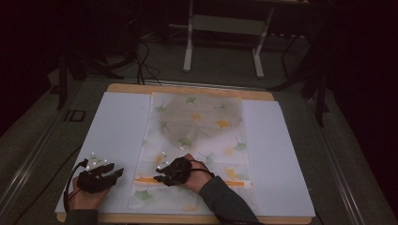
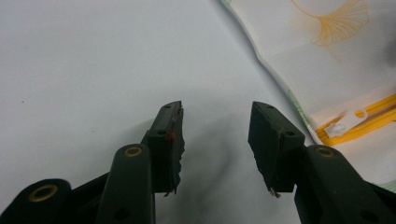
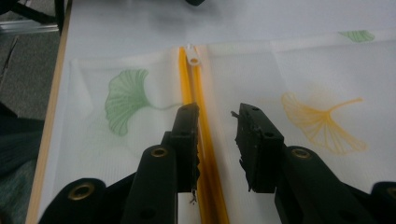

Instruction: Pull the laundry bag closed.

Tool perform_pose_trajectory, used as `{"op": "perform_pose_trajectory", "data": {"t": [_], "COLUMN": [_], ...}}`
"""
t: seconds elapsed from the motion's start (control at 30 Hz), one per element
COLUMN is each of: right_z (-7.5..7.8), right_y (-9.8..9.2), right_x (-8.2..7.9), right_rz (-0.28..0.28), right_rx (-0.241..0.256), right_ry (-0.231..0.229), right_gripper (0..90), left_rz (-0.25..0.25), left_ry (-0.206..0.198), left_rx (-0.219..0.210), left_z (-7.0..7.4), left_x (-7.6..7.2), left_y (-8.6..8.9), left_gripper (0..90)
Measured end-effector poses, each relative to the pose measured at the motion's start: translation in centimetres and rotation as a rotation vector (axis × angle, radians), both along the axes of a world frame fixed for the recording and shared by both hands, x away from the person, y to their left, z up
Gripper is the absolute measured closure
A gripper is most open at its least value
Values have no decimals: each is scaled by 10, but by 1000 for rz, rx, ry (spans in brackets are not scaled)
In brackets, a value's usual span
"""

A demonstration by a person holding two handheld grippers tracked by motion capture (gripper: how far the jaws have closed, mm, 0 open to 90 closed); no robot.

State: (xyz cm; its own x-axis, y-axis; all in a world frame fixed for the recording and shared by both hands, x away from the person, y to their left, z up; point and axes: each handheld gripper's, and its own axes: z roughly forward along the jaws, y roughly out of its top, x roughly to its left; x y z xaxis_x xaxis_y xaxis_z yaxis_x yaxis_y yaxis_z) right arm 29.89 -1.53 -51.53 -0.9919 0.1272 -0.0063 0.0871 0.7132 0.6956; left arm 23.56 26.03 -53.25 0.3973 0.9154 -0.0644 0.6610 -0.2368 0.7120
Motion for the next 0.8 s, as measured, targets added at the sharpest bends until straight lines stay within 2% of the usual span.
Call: {"op": "perform_pose_trajectory", "data": {"t": [0.37, 0.8], "right_z": [-7, -10], "right_y": [22, 39], "right_x": [1, 0], "right_rz": [18, 36], "right_rx": [-8, -21], "right_ry": [13, 24], "right_gripper": [703, 714], "left_rz": [3, -4], "left_ry": [-3, -5], "left_rx": [-3, 4], "left_z": [0, 0], "left_x": [0, 0], "left_y": [0, -1], "left_gripper": [546, 546]}}
